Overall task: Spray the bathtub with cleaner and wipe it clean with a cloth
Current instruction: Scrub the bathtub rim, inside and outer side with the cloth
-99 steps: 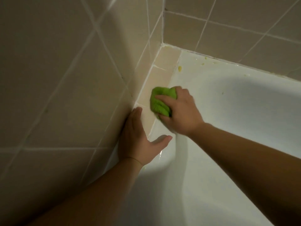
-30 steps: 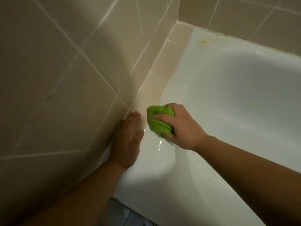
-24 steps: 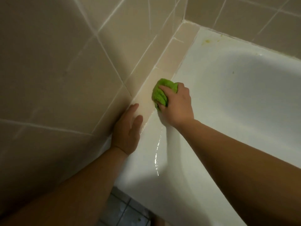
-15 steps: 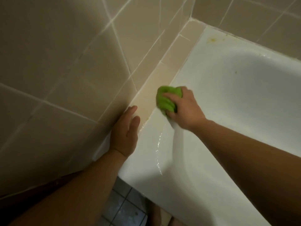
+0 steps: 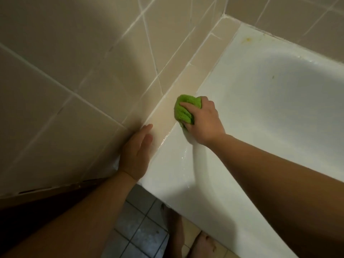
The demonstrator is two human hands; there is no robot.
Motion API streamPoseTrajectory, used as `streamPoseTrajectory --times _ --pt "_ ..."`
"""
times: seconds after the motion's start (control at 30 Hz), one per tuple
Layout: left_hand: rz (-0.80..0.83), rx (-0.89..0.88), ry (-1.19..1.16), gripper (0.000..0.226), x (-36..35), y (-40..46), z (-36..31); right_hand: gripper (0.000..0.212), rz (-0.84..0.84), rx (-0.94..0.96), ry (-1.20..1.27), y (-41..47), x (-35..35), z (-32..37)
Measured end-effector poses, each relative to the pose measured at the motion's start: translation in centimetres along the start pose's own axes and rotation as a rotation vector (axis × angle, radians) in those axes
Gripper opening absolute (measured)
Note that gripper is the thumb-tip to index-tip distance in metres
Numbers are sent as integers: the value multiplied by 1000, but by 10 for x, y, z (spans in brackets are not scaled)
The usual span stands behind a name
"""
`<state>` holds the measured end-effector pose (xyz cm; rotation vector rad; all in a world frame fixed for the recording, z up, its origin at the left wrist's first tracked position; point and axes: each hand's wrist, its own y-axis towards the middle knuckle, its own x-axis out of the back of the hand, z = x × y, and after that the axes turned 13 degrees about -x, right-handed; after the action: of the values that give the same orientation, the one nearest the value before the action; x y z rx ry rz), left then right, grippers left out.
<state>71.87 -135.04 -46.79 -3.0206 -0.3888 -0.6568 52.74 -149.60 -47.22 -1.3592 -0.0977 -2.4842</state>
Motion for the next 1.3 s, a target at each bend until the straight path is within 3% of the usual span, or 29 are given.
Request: streamPoseTrajectory --times 0.1,0.2,0.27,0.4,0.5,0.57,0.63,0.7,0.77,0.9,0.97,1.1,1.3 --pt "-17 36 -33 52 6 1 -2 49 -9 114 37 -30 -16 14" --pt "-23 69 -48 45 9 -2 -4 48 262 460 -16 -80 -25 1" --pt "-11 84 -62 47 11 -9 -4 50 366 538 -42 -93 -20 -9" --pt "7 117 -81 53 14 -25 -3 51 82 237 36 -81 -16 2" --pt "11 147 -69 42 17 -32 -5 49 -84 70 61 -89 -34 33" --pt "15 174 -69 46 19 -31 -10 47 -2 192 51 -113 -47 40" --pt "30 183 -86 60 23 -31 -13 47 182 399 23 -139 -49 32" --pt "64 174 -67 58 27 -35 -13 48 295 510 5 -151 -42 18" --pt "86 183 -66 51 30 -40 -12 52 232 440 -4 -148 -37 10" --pt "135 169 -39 53 30 -44 -8 53 -37 87 79 -141 -45 30" --pt "146 184 -38 61 29 -45 -8 50 -21 166 83 -152 -49 40" --pt "194 148 56 60 29 -47 -6 48 232 483 -1 -177 -38 10" --pt "298 6 362 49 21 -46 -1 56 -13 65 126 -159 -35 3"
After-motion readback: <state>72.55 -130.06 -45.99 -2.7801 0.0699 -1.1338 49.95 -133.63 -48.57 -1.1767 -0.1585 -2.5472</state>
